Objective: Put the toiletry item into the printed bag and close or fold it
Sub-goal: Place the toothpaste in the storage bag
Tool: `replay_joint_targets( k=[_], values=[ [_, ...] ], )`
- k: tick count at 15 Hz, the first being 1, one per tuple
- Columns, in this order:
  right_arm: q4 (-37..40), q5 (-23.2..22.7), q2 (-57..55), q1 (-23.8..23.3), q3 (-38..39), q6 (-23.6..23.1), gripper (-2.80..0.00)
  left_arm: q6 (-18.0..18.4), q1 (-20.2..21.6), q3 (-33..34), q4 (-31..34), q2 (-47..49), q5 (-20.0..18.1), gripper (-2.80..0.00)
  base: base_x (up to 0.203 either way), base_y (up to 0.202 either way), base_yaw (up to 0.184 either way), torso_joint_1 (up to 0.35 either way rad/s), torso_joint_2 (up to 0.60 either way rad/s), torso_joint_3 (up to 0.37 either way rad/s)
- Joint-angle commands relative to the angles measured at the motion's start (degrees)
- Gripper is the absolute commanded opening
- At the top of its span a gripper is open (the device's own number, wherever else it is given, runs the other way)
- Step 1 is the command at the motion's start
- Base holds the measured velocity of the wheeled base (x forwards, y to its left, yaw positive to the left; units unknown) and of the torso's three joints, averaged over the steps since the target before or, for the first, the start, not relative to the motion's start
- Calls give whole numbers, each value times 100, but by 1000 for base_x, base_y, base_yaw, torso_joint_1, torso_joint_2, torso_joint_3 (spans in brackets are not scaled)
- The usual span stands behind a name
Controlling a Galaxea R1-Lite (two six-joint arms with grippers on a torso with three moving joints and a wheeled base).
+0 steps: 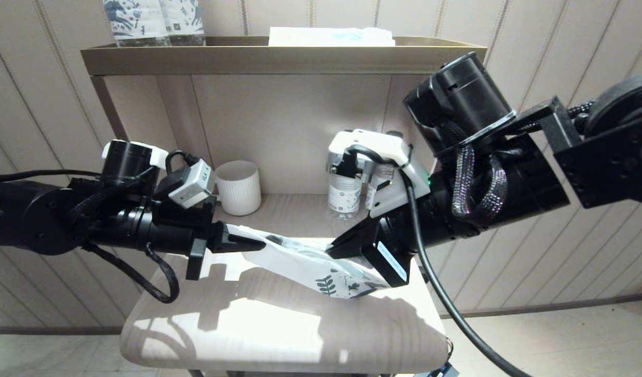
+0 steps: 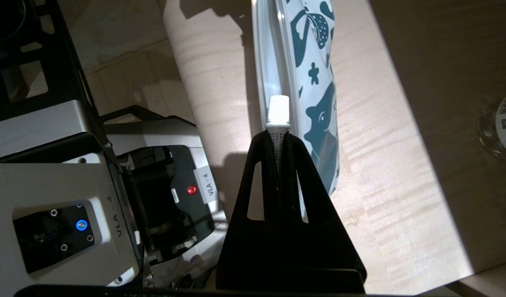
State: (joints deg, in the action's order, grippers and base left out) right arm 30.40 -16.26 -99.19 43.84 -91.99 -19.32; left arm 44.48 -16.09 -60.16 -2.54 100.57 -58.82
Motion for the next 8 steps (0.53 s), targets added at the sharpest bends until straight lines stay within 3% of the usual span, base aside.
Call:
replay_joint_targets(
  k=[1,8],
  values=[
    [18,-9,43,70,77,-18,-280,25,1,4,-8,6,-33,-280,0,0,0,0,0,0],
    [-33,-9,-306,83,-1,-62,-280,25,1,8,-10,-3,-33,-280,0,0,0,0,0,0]
  ],
)
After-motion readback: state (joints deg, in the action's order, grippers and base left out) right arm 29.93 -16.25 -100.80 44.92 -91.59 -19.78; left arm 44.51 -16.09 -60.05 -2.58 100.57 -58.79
